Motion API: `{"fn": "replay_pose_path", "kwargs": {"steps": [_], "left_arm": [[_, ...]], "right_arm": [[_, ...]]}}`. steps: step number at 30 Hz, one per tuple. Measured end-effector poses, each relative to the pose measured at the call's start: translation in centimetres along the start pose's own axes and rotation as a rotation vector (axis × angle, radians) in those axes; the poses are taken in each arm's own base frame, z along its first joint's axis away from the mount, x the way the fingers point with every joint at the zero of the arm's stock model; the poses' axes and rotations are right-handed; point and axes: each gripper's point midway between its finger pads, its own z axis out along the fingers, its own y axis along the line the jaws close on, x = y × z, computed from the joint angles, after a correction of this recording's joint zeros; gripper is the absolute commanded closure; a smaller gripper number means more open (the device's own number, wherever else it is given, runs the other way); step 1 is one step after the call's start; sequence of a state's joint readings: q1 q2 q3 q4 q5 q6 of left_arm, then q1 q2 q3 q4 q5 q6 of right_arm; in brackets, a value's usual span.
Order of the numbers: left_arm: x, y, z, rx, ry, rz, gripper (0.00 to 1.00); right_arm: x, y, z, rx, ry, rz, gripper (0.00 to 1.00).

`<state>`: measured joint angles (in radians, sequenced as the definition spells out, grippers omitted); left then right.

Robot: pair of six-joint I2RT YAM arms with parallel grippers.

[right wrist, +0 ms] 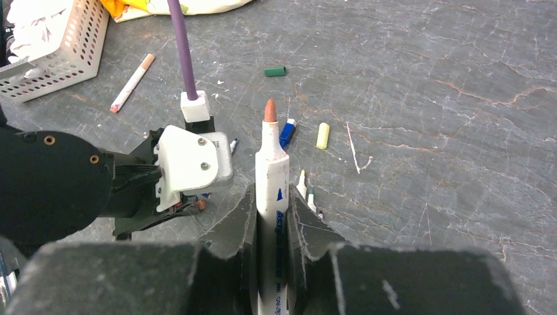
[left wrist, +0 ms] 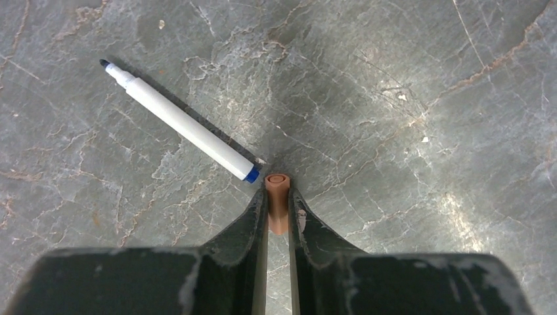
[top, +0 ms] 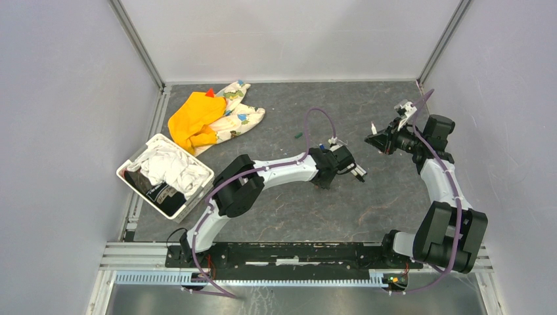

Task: Insert the pens into the pen caps
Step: Pick up the pen cap from the center of the board.

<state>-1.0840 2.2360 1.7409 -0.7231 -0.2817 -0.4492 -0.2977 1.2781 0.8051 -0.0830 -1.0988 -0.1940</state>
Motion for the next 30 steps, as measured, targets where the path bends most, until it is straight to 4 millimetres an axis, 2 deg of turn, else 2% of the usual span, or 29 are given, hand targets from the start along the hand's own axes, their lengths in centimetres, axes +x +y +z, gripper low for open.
{"fn": "replay_pose_path", "kwargs": {"steps": [2, 12, 16, 19, 25, 30], "left_arm": [[0.2, 0.0, 0.2, 0.023, 0.010, 0.011, 0.98], [-0.1, 0.3, -0.2, 0.087, -0.044, -0.013, 0.98], [0.7, 1.6, -0.7, 0.053, -0.066, -0.031, 0.98], [1.7, 2.9, -1.1, 0.026, -0.075, -0.070, 0.98], [2.9, 5.5, -1.6, 0.015, -0.114, -0.222, 0.98], [3.4, 6.9, -1.8, 0.026, -0.158, -0.346, 0.98]], "right_arm": [[0.0, 0.1, 0.0, -0.001, -0.001, 0.001, 1.00], [0.0, 0.7, 0.0, -0.014, -0.020, 0.009, 1.00], [0.3, 1.4, 0.6, -0.039, -0.024, 0.009, 1.00], [0.8, 2.7, 1.6, -0.080, -0.019, 0.006, 1.00], [2.9, 5.6, 3.5, -0.161, 0.004, 0.028, 1.00], [6.4, 8.6, 4.7, -0.215, 0.030, 0.106, 1.00]]}}
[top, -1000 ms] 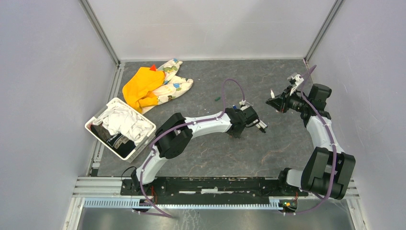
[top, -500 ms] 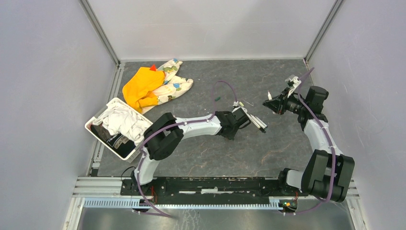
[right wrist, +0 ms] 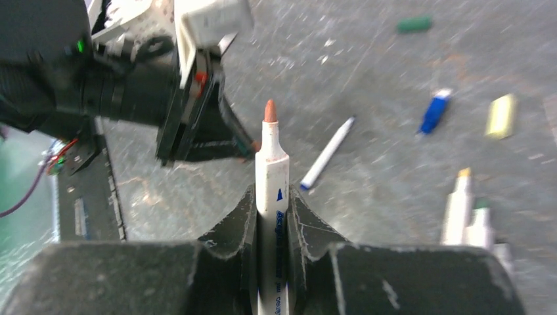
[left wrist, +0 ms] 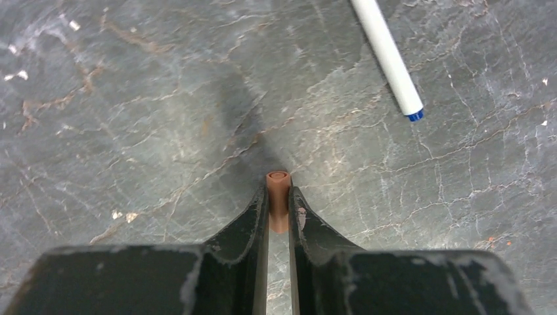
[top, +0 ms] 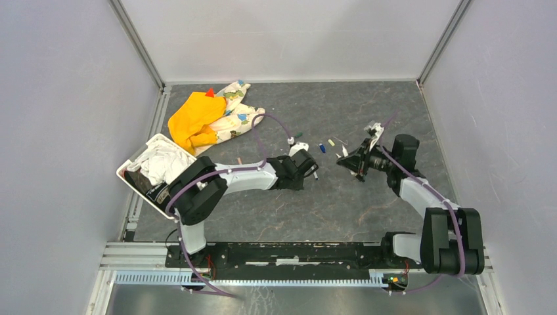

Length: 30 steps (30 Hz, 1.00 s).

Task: Insert the pens into the pen caps
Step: Pick up the pen cap from the center of the board.

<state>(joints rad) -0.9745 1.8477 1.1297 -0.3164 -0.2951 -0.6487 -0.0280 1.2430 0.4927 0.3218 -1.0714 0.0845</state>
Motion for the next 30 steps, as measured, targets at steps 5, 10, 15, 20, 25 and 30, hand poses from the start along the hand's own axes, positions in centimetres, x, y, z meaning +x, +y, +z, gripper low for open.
{"fn": "replay_pose_path", "kwargs": {"steps": [5, 10, 15, 20, 25, 30], "left_arm": [[-0.1, 1.3, -0.4, 0.034, -0.048, -0.157, 0.98], [-1.0, 2.4, -0.2, 0.061, -0.105, -0.343, 0.98], [-2.2, 1.8, -0.2, 0.090, -0.137, -0.467, 0.98], [-2.9, 1.2, -0.3, 0.117, -0.152, -0.540, 0.98], [-3.0, 0.8, -0.3, 0.134, -0.144, -0.572, 0.98], [-3.0, 0.5, -0.4, 0.145, -0.133, -0.599, 0.98]], "right_arm": [[3.8, 3.2, 1.6, -0.064, 0.032, 0.106, 1.00], [5.2, 5.1, 3.4, -0.099, 0.052, 0.162, 1.00], [7.8, 6.2, 4.8, -0.088, 0.119, 0.248, 1.00], [11.3, 7.3, 6.3, -0.090, 0.243, 0.322, 1.00], [13.6, 7.0, 7.3, -0.070, 0.336, 0.383, 1.00], [14.5, 7.3, 7.9, -0.068, 0.375, 0.396, 1.00]]}}
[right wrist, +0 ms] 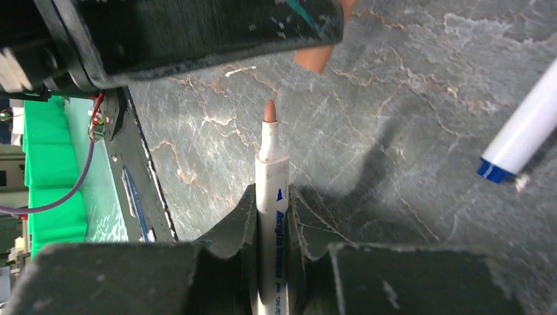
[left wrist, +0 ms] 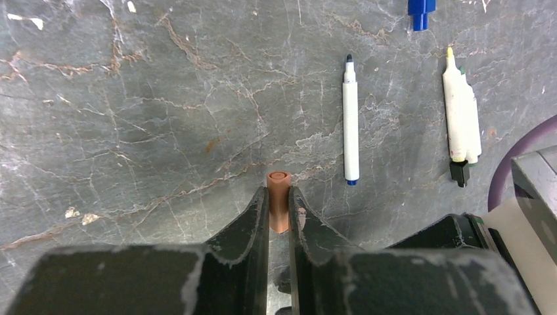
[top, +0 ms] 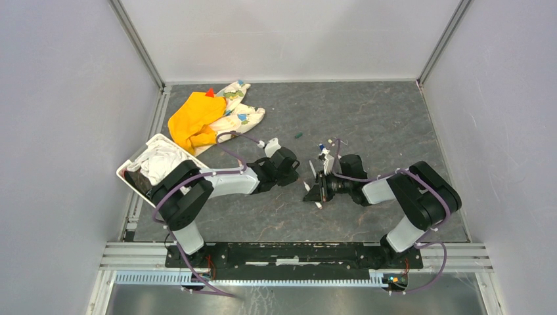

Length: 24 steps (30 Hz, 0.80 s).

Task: Insert the pens into the pen caps
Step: Pick up the pen cap from the center of the board, then insert the pen cap onto the pen.

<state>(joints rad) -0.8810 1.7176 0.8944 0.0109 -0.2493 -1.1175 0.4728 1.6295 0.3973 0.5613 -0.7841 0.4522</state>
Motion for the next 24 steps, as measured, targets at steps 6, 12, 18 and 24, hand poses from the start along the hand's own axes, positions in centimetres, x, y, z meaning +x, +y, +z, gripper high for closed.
{"fn": "replay_pose_path", "kwargs": {"steps": [6, 12, 18, 24], "left_arm": [[0.42, -0.18, 0.11, 0.006, 0.019, -0.031, 0.98], [0.31, -0.55, 0.15, 0.020, 0.013, -0.065, 0.98], [0.60, 0.11, 0.13, 0.013, 0.012, -0.097, 0.98], [0.37, -0.13, -0.30, 0.027, 0.005, -0.120, 0.98]], "right_arm": [[-0.51, -0.15, 0.75, 0.000, 0.008, 0.013, 1.00], [-0.50, -0.12, 0.95, 0.001, 0.012, 0.032, 1.00], [-0.51, -0.04, 1.04, 0.000, 0.014, 0.046, 1.00], [-0.60, -0.06, 1.14, 0.004, 0.022, 0.058, 1.00]]}}
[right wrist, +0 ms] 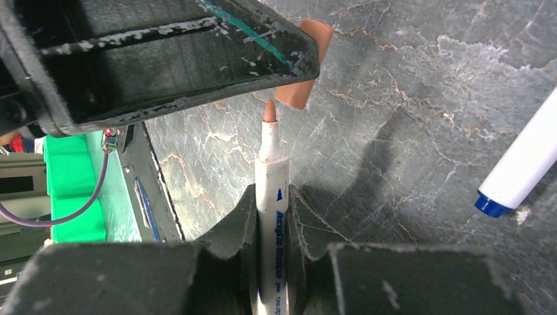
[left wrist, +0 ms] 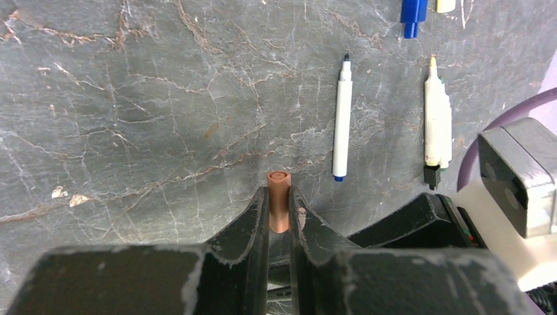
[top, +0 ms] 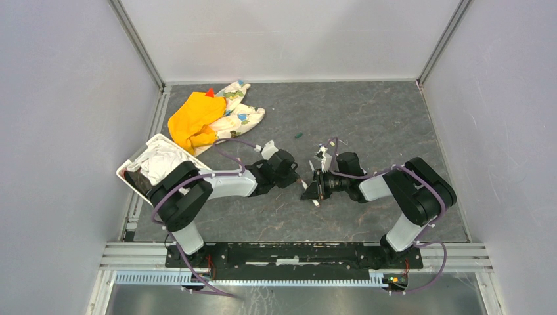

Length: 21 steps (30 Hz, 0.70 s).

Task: Insert the pens into the pen caps
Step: Insert the pen cap onto the pen.

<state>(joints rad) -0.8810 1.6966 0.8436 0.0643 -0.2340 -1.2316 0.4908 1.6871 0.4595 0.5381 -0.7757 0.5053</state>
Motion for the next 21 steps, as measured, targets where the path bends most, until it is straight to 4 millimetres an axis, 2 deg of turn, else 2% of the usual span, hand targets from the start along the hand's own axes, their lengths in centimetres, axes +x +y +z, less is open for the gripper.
{"fn": "replay_pose_path", "kwargs": {"steps": [7, 21], "left_arm": [[-0.54, -0.88, -0.74, 0.033, -0.015, -0.022, 0.98], [-0.67, -0.83, -0.76, 0.031, -0.022, -0.022, 0.98]], "right_arm": [[-0.11, -0.02, 0.12, 0.003, 0.007, 0.013, 1.00], [-0.08, 0.06, 0.10, -0.002, 0.010, 0.014, 1.00]]}}
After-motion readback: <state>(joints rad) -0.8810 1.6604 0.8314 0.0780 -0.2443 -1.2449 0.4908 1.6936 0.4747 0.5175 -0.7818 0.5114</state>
